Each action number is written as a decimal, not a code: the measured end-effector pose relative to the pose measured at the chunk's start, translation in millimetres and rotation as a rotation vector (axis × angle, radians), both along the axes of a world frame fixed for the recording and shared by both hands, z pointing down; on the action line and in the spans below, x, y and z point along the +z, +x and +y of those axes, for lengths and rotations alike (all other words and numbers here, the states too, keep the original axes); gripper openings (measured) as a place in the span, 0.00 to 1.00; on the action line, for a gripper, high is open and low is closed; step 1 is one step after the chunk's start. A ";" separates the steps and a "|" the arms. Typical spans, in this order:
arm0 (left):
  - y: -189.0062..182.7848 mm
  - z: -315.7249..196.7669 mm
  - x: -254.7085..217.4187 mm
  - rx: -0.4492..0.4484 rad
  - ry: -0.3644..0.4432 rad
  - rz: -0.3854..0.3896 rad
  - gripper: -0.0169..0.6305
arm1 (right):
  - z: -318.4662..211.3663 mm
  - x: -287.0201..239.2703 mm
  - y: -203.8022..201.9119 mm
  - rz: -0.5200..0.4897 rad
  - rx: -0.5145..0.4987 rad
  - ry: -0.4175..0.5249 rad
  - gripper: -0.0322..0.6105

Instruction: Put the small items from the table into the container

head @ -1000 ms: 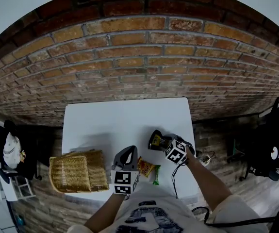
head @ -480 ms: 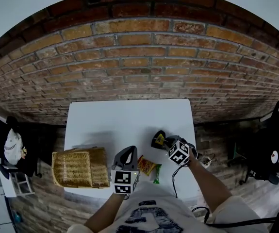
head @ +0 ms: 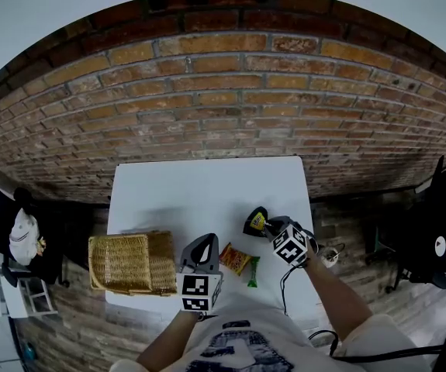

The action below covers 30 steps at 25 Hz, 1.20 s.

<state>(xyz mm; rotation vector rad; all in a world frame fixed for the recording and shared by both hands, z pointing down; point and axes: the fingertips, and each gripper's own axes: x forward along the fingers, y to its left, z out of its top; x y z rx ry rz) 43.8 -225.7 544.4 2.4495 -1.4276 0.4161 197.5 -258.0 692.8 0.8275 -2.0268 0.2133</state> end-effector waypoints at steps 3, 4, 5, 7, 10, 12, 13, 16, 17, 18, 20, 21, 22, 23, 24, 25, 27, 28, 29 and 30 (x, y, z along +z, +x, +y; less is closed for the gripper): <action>-4.9 7.0 -9.1 0.007 0.013 0.008 0.11 | 7.4 -12.9 -3.0 -0.012 0.022 0.017 0.14; -7.1 9.8 -13.4 0.009 0.018 0.013 0.11 | 9.6 -19.1 -4.8 -0.019 0.031 0.026 0.14; -9.6 12.9 -18.0 0.012 0.023 0.017 0.11 | 11.6 -26.0 -7.0 -0.029 0.041 0.036 0.14; -15.9 19.2 -27.9 0.017 0.035 0.024 0.11 | 15.7 -41.0 -12.8 -0.048 0.060 0.056 0.14; -28.3 29.0 -41.8 0.011 0.055 0.007 0.11 | 24.5 -64.3 -25.3 -0.067 0.066 0.092 0.14; -38.1 35.8 -49.8 0.004 0.074 -0.018 0.11 | 32.3 -78.1 -35.1 -0.068 0.060 0.118 0.14; -43.3 39.3 -54.1 0.000 0.084 -0.027 0.11 | 36.4 -84.7 -40.4 -0.069 0.058 0.128 0.14; -60.8 51.5 -66.3 -0.013 0.101 -0.030 0.11 | 48.1 -104.3 -59.4 -0.078 0.048 0.150 0.14; -67.6 55.8 -70.9 -0.018 0.103 -0.024 0.11 | 51.7 -111.3 -67.2 -0.083 0.044 0.157 0.14; -74.7 60.3 -75.7 -0.024 0.104 -0.017 0.11 | 55.2 -118.7 -75.7 -0.088 0.039 0.164 0.14; -88.1 69.4 -85.0 -0.037 0.109 -0.007 0.11 | 61.8 -134.6 -92.6 -0.100 0.025 0.178 0.14; -94.3 73.6 -89.3 -0.045 0.115 -0.004 0.11 | 64.7 -143.0 -101.0 -0.108 0.016 0.186 0.14; -100.6 77.2 -93.3 -0.053 0.125 -0.002 0.11 | 67.1 -151.4 -109.5 -0.118 0.007 0.194 0.14; -107.1 80.2 -96.6 -0.062 0.136 0.000 0.11 | 69.1 -159.7 -118.3 -0.126 -0.003 0.202 0.14; -113.7 83.0 -98.9 -0.070 0.145 0.001 0.11 | 70.9 -167.3 -127.1 -0.132 -0.012 0.209 0.14; -120.6 85.9 -100.5 -0.078 0.151 0.001 0.11 | 72.8 -174.0 -135.6 -0.133 -0.022 0.217 0.14; -135.0 91.7 -103.6 -0.097 0.161 0.001 0.11 | 76.7 -185.0 -151.4 -0.130 -0.039 0.228 0.14; -142.1 94.6 -105.6 -0.106 0.166 -0.001 0.11 | 78.4 -189.4 -158.7 -0.130 -0.044 0.230 0.14; -148.9 97.3 -108.1 -0.115 0.172 -0.003 0.11 | 79.8 -193.1 -165.8 -0.132 -0.049 0.230 0.14; -155.4 99.8 -110.7 -0.124 0.179 -0.006 0.11 | 80.9 -196.2 -173.0 -0.135 -0.054 0.227 0.14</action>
